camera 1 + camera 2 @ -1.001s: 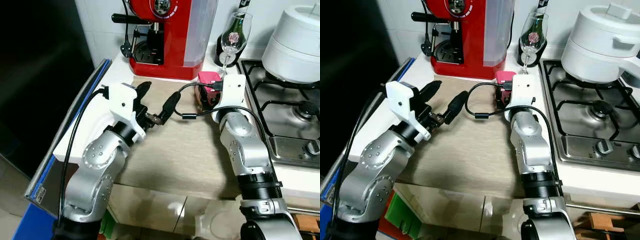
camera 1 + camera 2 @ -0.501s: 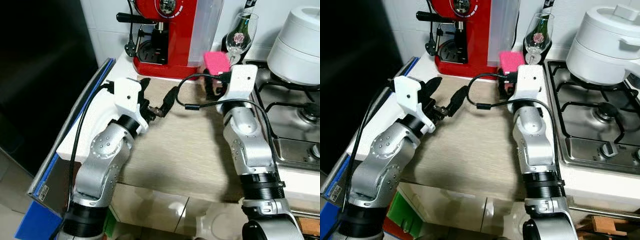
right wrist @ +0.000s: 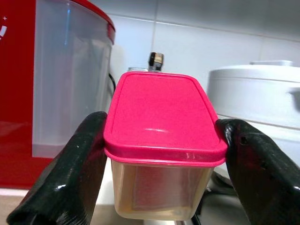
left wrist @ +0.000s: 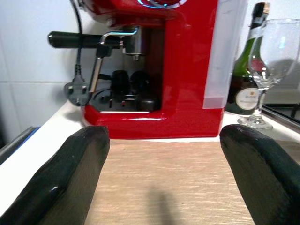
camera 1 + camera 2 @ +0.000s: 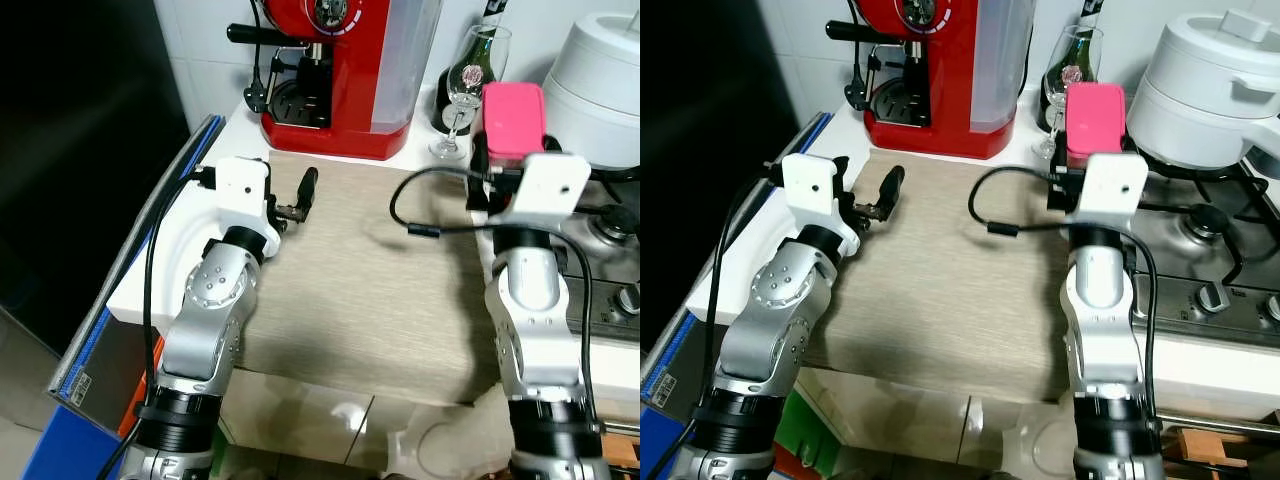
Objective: Restocking fridge
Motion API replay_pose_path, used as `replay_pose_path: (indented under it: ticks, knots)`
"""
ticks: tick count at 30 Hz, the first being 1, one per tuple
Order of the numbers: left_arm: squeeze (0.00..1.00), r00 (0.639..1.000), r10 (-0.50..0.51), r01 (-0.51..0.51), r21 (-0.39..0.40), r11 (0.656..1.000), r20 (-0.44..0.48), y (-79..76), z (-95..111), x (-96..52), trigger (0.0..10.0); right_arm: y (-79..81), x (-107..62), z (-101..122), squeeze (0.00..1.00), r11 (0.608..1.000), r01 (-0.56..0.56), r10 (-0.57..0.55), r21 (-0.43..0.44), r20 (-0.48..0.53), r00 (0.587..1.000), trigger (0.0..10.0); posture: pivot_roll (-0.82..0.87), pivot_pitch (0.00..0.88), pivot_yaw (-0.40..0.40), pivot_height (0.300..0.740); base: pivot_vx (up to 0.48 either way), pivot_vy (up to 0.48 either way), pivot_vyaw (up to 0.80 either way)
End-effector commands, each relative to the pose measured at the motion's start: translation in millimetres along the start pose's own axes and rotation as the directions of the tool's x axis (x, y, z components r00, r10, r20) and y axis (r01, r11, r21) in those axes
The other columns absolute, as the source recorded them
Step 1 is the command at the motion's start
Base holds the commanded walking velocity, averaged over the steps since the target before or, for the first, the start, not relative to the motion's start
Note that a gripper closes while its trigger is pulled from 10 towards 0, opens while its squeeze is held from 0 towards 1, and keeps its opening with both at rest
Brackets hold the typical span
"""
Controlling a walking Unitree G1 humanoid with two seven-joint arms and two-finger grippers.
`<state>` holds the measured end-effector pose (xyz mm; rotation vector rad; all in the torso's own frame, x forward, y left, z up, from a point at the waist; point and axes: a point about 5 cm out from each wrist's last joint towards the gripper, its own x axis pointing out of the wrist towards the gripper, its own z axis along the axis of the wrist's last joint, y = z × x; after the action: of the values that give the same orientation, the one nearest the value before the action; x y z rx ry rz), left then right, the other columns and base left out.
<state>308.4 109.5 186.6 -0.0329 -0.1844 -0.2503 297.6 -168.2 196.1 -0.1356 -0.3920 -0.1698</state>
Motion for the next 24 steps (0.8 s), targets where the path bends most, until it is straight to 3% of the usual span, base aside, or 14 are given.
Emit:
replay_pose_path:
  ticks: [1, 10, 24]
  knots:
    - [0.0, 0.999, 0.024, -0.024, 0.006, 1.0, 0.036, 3.6, 9.3, -1.3, 10.0, 8.3, 1.1, 11.6, 0.0, 1.0, -0.026, 0.026, -0.003, 0.049, 0.998, 10.0, -0.03, 0.0, -0.022, 0.74, 0.0, 0.0, 0.0]
    - [0.0, 0.995, 0.048, -0.051, 0.032, 0.998, 0.085, -0.2, 15.8, 5.7, 10.0, 18.0, 9.8, 9.9, 0.0, 0.997, -0.063, 0.062, 0.032, 0.036, 0.997, 10.0, -0.05, 0.0, -0.028, 0.74, 0.0, 0.0, 0.0]
    - [0.0, 0.992, 0.041, -0.047, 0.05, 0.998, 0.119, 1.7, 23.0, 10.5, 10.0, 15.1, 13.4, 2.5, 0.0, 0.998, -0.027, 0.027, 0.058, 0.007, 1.0, 10.0, -0.03, 0.0, -0.014, 0.74, -0.302, 0.0, 0.0]
